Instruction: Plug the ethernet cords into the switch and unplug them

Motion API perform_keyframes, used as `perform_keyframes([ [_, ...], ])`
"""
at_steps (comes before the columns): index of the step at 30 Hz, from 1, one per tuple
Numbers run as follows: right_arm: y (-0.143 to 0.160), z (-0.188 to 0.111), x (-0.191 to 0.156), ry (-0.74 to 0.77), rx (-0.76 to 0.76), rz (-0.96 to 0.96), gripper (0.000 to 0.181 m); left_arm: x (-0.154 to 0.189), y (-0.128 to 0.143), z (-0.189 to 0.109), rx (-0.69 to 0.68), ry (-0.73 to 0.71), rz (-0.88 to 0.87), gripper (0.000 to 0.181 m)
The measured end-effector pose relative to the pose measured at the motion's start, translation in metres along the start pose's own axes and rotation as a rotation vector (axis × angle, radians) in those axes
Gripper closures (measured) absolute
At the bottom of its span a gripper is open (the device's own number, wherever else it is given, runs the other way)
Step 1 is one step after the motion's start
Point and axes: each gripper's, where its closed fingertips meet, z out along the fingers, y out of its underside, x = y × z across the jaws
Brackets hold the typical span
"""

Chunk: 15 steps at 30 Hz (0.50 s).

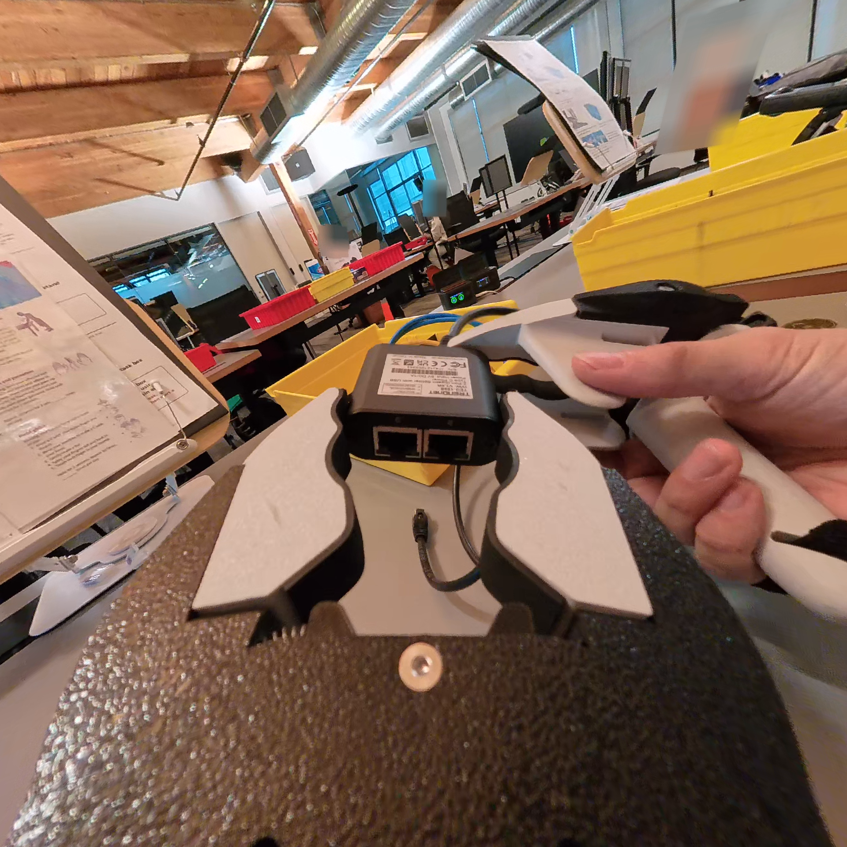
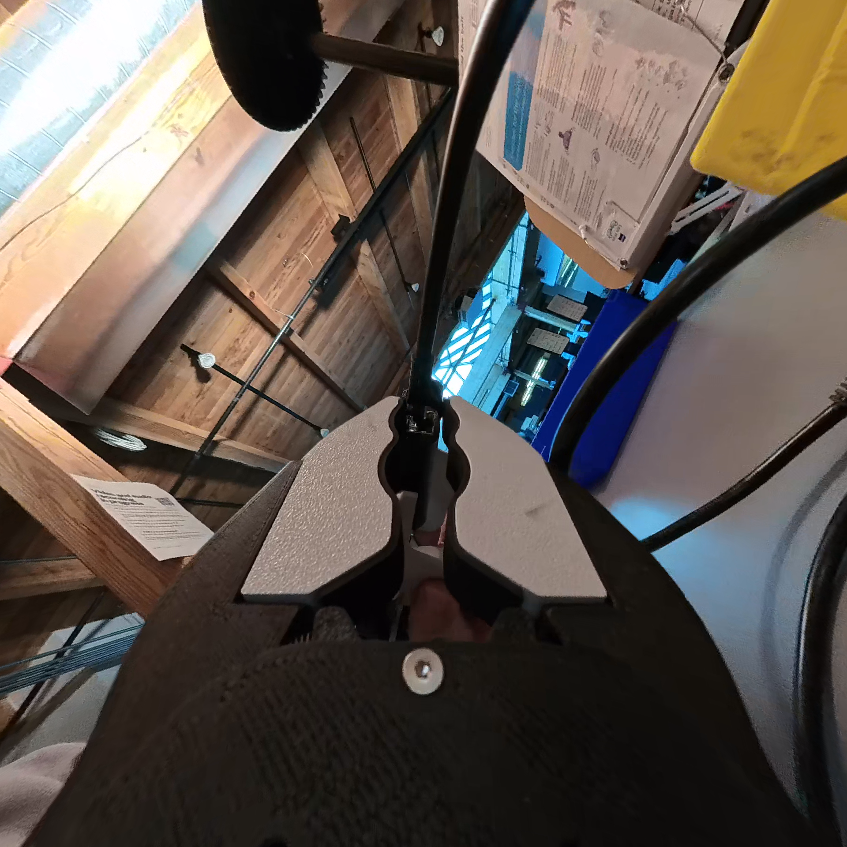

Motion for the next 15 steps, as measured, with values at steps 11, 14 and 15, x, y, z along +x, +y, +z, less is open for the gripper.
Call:
perform_keyframes([
  [11, -0.002, -0.005, 0.004, -0.043, 0.006, -0.099, 0.167, 0.004, 0.012, 0.004, -0.034, -0.017, 0.071, 0.12],
  [14, -0.002, -0.006, 0.001, -0.057, -0.009, -0.15, 0.168, 0.004, 0.013, 0.004, -0.039, -0.045, 0.141, 0.12],
  [15, -0.002, -0.006, -0.001, -0.069, -0.019, -0.159, 0.168, 0.004, 0.011, 0.004, -0.038, -0.055, 0.178, 0.12],
])
